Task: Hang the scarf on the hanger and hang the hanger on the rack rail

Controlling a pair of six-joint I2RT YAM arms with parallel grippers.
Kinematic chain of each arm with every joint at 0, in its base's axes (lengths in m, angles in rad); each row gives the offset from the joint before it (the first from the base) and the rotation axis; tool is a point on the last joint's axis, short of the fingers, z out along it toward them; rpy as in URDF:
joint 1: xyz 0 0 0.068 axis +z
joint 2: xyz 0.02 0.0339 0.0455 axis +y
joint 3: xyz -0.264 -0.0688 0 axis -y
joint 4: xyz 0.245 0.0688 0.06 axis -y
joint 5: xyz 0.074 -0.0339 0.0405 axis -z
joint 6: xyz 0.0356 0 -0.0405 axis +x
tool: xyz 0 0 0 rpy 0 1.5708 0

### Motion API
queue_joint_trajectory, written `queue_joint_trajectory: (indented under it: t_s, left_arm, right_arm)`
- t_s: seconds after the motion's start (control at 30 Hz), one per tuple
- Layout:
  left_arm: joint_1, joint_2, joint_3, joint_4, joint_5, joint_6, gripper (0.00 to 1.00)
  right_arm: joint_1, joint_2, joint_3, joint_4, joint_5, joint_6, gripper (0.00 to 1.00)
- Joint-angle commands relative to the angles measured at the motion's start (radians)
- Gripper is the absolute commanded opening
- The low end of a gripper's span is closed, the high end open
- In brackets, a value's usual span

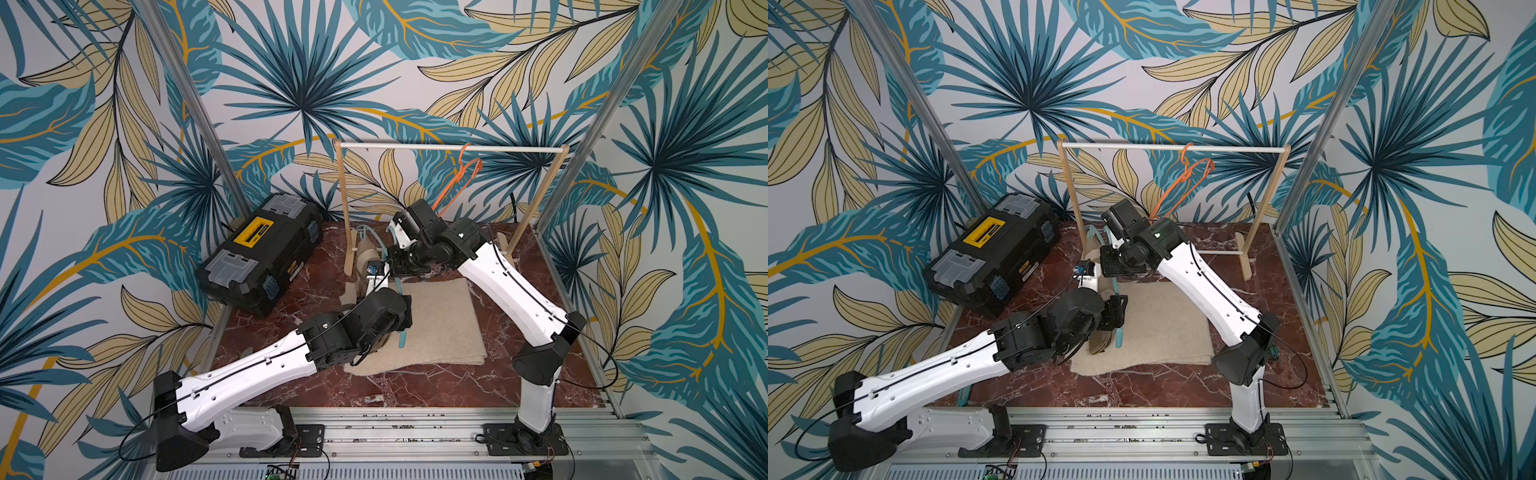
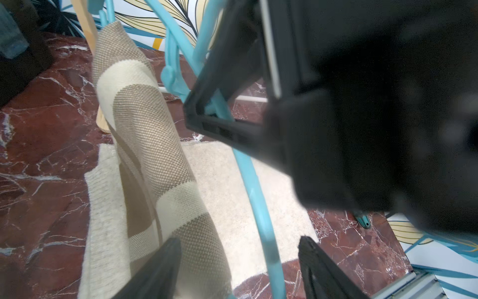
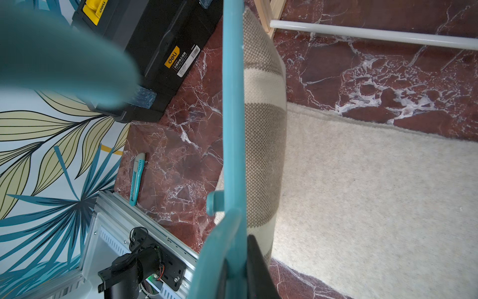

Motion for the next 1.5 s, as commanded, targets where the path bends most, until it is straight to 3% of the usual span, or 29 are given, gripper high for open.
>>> queue_joint_trajectory:
  t_s: [0.0,0.33,0.4,0.57,0.7,0.77,1.03,1.13,1.37,1.47]
  left_arm:
    - [-0.004,0.007,0.007,-0.031,-0.062,-0.029,0.74]
    - [-0.004,0.064,0.023,0.051,-0.038,0.007,0.64]
    - [-0.003,0.069,0.030,0.032,-0.023,0.005,0.54]
    - [-0.003,0.048,0.029,-0.015,-0.041,-0.013,0.17]
    - [-0.003,0.033,0.056,-0.042,-0.038,0.019,0.00]
    - [-0.003,0.028,0.069,-0.056,-0.035,0.035,0.00]
    - [0.018,-0.028,0.120,-0.069,-0.012,0.131,0.00]
    - [0.046,-0.055,0.131,-0.069,0.008,0.158,0.00]
    - [0.133,-0.081,0.159,-0.059,0.110,0.206,0.00]
    - [0.170,-0.065,0.213,-0.070,0.175,0.240,0.00]
  right_arm:
    - [0.004,-0.054,-0.025,0.057,-0.003,0.009,0.00]
    - [0.007,-0.067,-0.057,0.081,-0.005,0.011,0.00]
    - [0.007,-0.066,-0.057,0.082,-0.004,0.010,0.00]
    - [0.007,-0.064,-0.060,0.086,-0.005,0.006,0.00]
    - [0.007,-0.062,-0.059,0.096,-0.008,-0.002,0.00]
    - [0.007,-0.061,-0.057,0.104,-0.013,-0.006,0.00]
    - [0.001,-0.095,-0.058,0.167,-0.003,-0.041,0.41]
    - [-0.003,-0.124,-0.065,0.206,0.001,-0.054,0.50]
    - [-0.012,-0.212,-0.090,0.293,0.041,-0.077,0.63]
    - [-0.029,-0.271,-0.108,0.334,0.064,-0.081,0.64]
